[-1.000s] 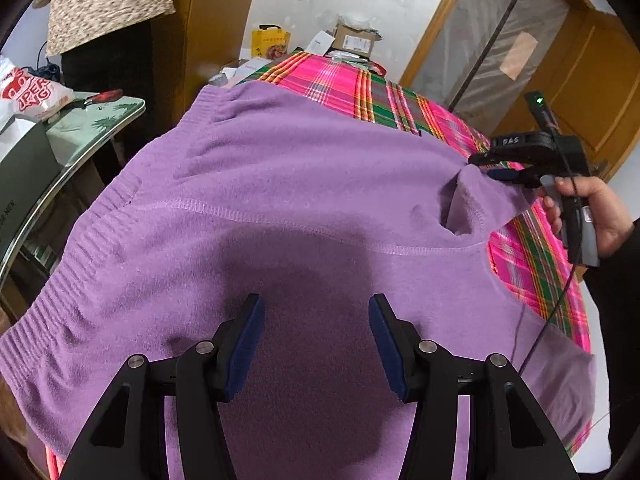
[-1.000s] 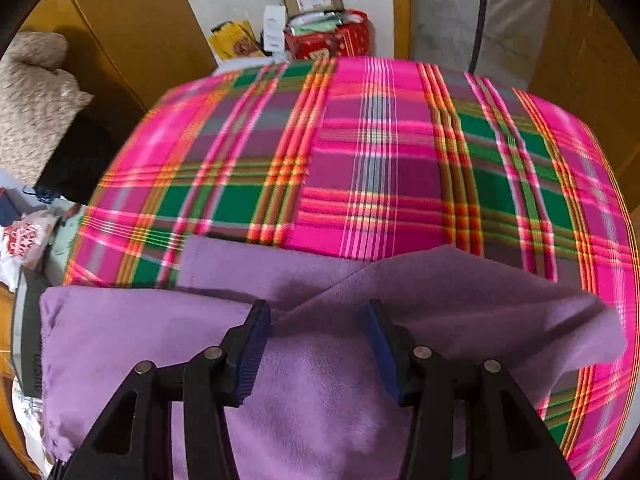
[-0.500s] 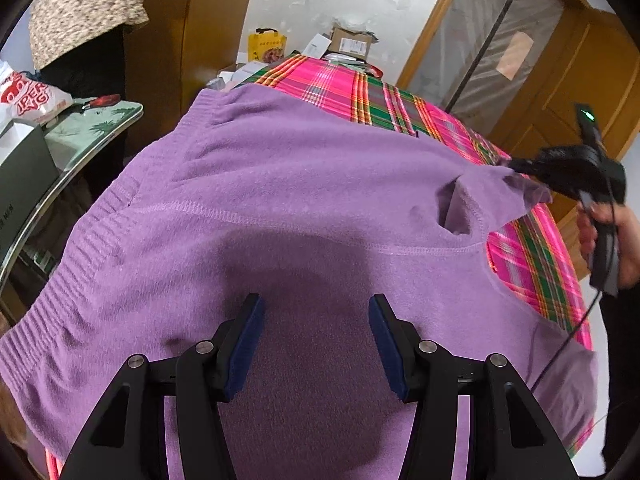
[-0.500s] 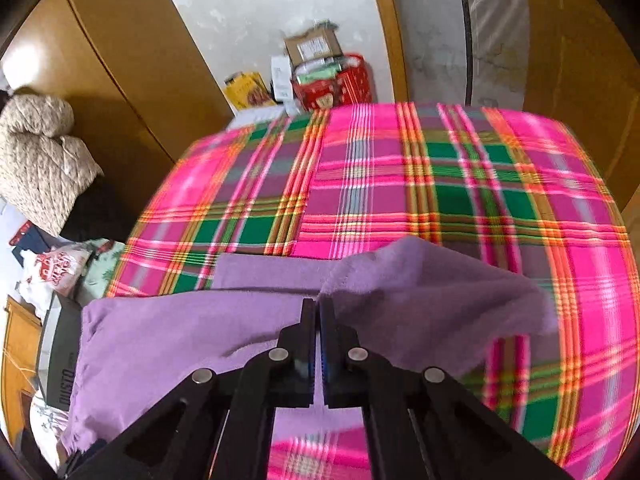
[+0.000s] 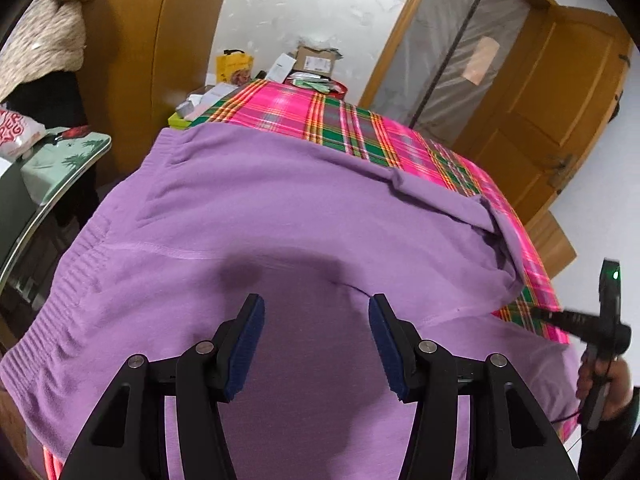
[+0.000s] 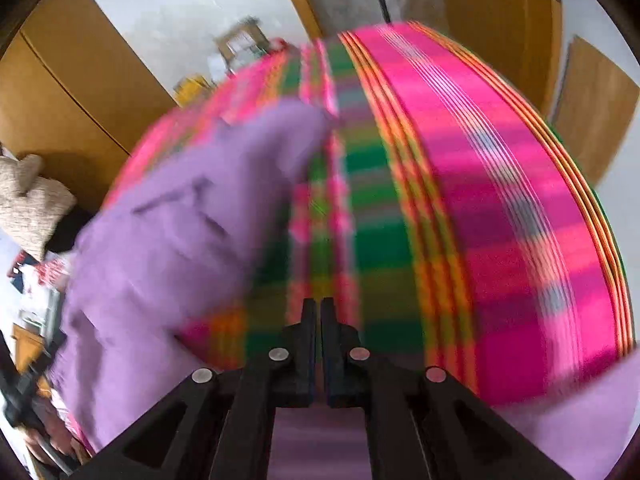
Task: Fold clothes
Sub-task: 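Fold the held sleeve over the sweatshirt body with the right gripper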
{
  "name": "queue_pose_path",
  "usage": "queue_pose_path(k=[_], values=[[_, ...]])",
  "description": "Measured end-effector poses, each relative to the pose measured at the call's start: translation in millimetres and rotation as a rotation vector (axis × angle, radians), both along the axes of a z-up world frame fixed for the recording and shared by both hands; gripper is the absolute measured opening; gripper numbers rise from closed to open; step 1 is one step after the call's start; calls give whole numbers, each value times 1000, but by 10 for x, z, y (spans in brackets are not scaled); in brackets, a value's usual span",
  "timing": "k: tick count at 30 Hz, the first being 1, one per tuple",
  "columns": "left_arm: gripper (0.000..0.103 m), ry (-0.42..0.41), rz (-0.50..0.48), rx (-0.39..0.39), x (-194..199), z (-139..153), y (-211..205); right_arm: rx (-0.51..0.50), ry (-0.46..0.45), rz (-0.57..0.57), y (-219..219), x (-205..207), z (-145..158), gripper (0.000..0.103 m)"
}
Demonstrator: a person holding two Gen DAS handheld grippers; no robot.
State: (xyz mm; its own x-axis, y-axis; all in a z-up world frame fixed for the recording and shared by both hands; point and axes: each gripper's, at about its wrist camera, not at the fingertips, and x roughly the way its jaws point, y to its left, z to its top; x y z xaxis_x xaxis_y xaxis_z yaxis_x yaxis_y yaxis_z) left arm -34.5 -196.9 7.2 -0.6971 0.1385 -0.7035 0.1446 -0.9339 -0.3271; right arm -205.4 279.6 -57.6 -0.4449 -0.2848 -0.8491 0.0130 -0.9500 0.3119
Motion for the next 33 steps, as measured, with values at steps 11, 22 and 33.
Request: queue_pose_path(k=[11,22,33], values=[[56,-18,11,15,61,-74,24,334,331,389,-987,-550,790,42],[56,-38,48,38,140,-149,-118,341,94,512,-1218,-1740,345,9],[56,-55,21,37,52,-226,-48,183,329,124,-113,-880,895,4]])
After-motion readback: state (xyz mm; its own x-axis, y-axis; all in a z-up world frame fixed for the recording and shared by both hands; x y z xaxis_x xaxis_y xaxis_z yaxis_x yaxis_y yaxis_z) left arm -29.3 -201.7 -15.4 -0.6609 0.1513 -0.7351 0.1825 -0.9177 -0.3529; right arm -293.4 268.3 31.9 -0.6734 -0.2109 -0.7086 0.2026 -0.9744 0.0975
